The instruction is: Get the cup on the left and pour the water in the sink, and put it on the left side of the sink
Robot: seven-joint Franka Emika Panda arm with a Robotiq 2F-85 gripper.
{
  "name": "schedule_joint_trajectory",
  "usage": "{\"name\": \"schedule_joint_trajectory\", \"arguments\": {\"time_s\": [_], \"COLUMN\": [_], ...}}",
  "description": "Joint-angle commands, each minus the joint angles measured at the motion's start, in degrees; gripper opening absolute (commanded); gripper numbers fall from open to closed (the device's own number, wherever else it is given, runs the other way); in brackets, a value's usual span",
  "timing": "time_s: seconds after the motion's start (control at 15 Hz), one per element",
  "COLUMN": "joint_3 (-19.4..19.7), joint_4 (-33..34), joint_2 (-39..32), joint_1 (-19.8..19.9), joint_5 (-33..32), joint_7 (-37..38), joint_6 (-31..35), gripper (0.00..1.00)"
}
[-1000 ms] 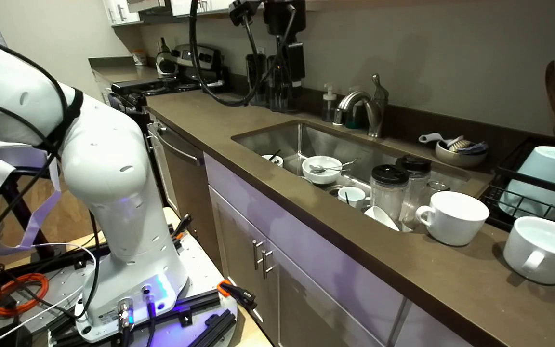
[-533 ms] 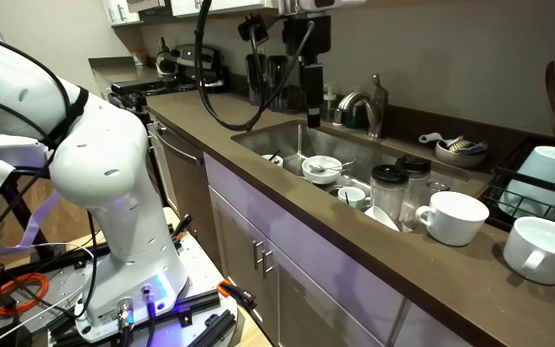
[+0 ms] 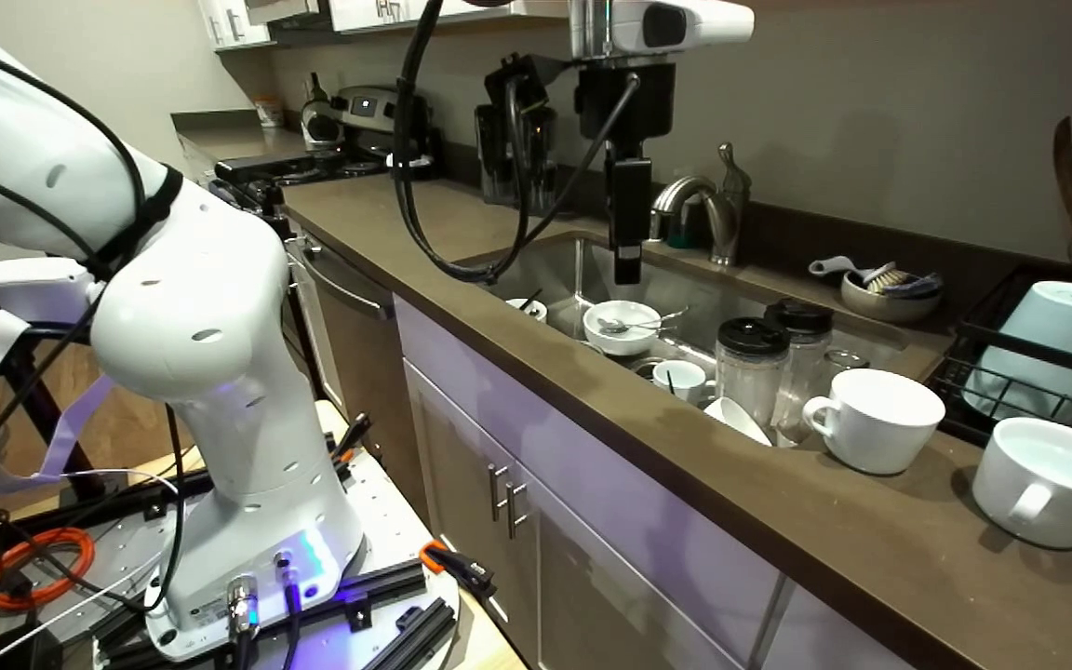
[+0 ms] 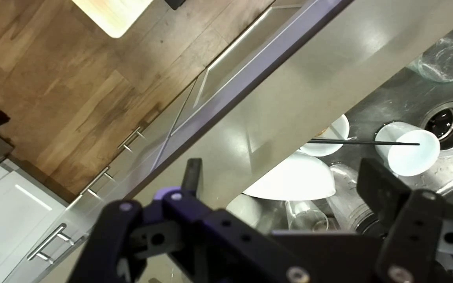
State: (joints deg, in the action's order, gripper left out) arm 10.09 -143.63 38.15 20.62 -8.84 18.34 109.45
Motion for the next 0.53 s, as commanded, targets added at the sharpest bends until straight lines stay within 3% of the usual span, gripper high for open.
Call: {"name": "schedule_joint_trajectory", "arguments": {"time_s": [0.0,0.47], "joint_3": [-1.1,-0.3], "joint_4": [-0.8,-1.1], "joint_2": [-0.7,-6.2], "joint_1": [0.7,2.1], "joint_5": [-1.3,-6.6], "joint_7": [0.9,-0.1], "joint_6": [2.0,13.9], "gripper": [1.0,1.0]}}
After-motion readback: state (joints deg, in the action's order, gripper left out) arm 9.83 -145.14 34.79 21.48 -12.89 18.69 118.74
